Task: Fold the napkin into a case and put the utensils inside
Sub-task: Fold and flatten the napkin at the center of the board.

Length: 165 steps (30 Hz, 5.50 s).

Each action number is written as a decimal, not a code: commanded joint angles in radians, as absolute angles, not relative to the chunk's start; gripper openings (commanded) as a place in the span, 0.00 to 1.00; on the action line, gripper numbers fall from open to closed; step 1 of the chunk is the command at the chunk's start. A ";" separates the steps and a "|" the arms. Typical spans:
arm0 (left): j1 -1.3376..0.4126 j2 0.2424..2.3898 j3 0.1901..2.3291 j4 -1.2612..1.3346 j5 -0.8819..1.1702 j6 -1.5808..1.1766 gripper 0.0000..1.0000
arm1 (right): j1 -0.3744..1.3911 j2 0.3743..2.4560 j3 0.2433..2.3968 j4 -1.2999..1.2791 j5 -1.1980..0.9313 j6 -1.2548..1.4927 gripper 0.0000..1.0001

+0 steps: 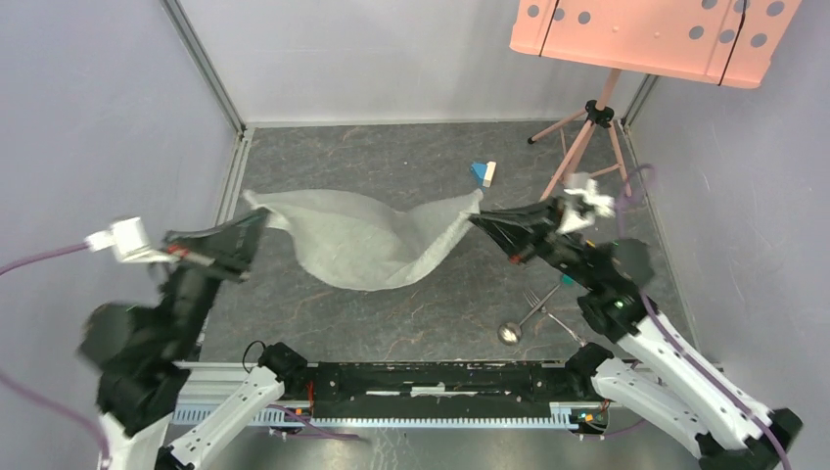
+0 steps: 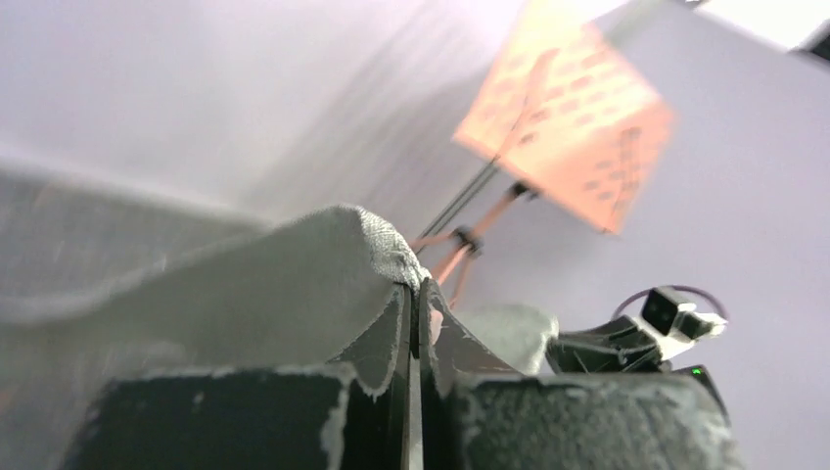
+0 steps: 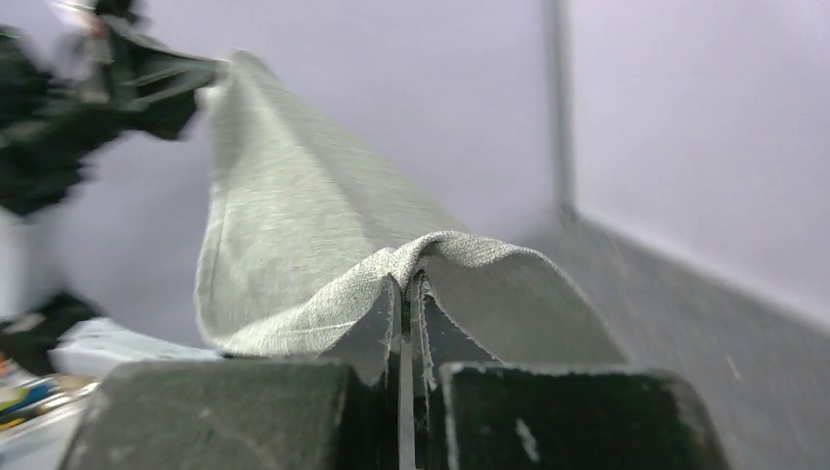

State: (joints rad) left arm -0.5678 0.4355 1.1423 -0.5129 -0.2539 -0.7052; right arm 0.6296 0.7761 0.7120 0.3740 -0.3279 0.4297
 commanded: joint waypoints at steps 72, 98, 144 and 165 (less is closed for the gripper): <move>-0.060 1.829 1.301 -0.725 -0.393 -0.486 0.02 | 0.669 1.395 0.488 0.473 -0.058 0.392 0.02; -0.002 1.775 1.161 -0.721 -0.427 -0.508 0.02 | 0.764 1.360 0.381 0.475 -0.073 0.447 0.03; 0.067 1.796 1.154 -0.751 -0.437 -0.521 0.04 | 0.821 1.407 0.387 0.460 -0.039 0.458 0.05; 0.092 1.511 1.106 -0.794 -0.445 -0.616 0.91 | 0.844 1.285 0.408 0.256 -0.087 0.506 0.43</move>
State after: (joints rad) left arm 0.0719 1.6569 1.1206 -0.7895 -0.4465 -0.5312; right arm 0.8310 1.3655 0.3740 0.3500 -0.0643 0.4889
